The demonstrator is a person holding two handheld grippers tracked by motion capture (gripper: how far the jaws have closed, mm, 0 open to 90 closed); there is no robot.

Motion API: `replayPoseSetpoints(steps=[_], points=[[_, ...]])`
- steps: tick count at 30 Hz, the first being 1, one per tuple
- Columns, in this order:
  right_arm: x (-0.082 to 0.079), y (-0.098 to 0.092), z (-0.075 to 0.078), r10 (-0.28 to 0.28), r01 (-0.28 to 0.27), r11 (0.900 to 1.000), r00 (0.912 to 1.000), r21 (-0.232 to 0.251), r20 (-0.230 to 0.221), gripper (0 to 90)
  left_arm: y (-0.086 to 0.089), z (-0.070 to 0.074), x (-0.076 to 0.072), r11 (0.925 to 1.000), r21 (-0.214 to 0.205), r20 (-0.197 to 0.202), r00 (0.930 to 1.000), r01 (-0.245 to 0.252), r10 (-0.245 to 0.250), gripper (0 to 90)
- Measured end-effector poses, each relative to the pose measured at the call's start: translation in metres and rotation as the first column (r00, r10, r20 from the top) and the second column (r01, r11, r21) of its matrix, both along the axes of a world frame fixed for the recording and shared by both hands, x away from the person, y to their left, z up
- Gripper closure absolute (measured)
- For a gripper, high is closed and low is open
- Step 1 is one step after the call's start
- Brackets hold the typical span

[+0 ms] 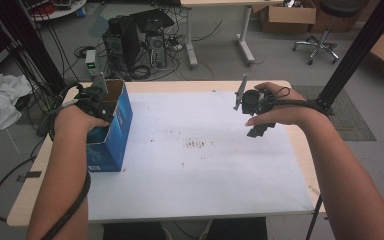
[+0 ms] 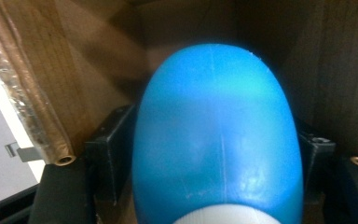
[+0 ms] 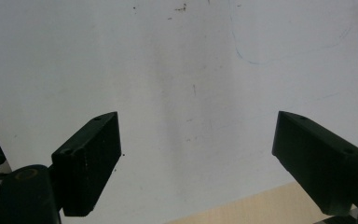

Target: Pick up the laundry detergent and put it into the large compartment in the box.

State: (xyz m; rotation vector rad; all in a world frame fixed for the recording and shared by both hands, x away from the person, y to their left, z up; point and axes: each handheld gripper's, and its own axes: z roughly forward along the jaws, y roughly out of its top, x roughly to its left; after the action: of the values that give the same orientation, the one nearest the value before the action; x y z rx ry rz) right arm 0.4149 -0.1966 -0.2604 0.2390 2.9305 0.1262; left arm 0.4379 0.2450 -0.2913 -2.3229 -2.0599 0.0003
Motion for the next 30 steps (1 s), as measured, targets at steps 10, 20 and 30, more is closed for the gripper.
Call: replayPoseSetpoints(steps=[10,20,30], points=[[0.0,-0.002,-0.001,-0.001,0.001,1.0,1.0,0.001,-0.001,15.4,-0.001,0.003,-0.001,0.9999,0.008,-0.003,0.9999,-0.011,0.011,28.0],[0.0,-0.004,0.0,0.001,-0.001,0.9999,1.0,0.014,0.003,15.4,-0.004,0.022,-0.005,0.9991,0.039,0.013,0.9998,-0.016,0.016,27.8],[-0.001,-0.004,0.002,0.001,-0.001,0.9998,1.0,0.021,0.007,15.4,-0.008,0.049,-0.011,0.9978,0.066,0.028,0.9995,0.01,-0.011,23.9]])
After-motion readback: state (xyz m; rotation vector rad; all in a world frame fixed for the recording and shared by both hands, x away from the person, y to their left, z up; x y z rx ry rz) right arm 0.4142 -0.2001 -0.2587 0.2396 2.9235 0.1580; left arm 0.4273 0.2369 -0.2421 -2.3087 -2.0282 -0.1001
